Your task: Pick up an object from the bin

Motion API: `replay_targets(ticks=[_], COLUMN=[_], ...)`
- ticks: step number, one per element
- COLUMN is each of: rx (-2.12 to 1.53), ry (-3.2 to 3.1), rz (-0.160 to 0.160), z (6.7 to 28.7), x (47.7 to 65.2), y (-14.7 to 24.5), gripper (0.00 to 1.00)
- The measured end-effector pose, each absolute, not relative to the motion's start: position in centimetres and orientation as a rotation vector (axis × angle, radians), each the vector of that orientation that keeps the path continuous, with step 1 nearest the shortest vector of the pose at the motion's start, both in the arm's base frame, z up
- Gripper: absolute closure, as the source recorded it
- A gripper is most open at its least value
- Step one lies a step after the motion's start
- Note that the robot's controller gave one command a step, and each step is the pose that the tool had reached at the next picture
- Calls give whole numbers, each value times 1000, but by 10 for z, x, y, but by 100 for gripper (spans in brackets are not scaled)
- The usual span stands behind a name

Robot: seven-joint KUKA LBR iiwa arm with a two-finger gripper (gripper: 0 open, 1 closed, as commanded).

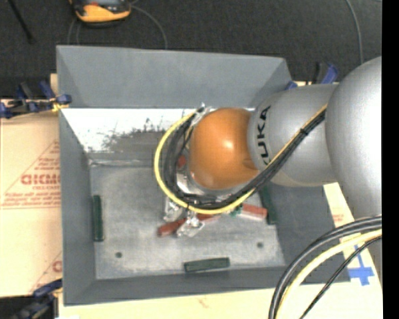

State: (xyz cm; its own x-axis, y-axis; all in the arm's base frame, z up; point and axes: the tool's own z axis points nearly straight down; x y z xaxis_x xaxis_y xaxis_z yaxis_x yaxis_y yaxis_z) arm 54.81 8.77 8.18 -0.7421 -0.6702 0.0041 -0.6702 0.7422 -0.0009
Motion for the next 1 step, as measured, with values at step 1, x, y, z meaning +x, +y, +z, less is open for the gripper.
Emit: replay_targets(ticks=[1], rx=[1164], ry=[-2928], rz=[2], z=[241], x=[568], y=[99], gripper=[100])
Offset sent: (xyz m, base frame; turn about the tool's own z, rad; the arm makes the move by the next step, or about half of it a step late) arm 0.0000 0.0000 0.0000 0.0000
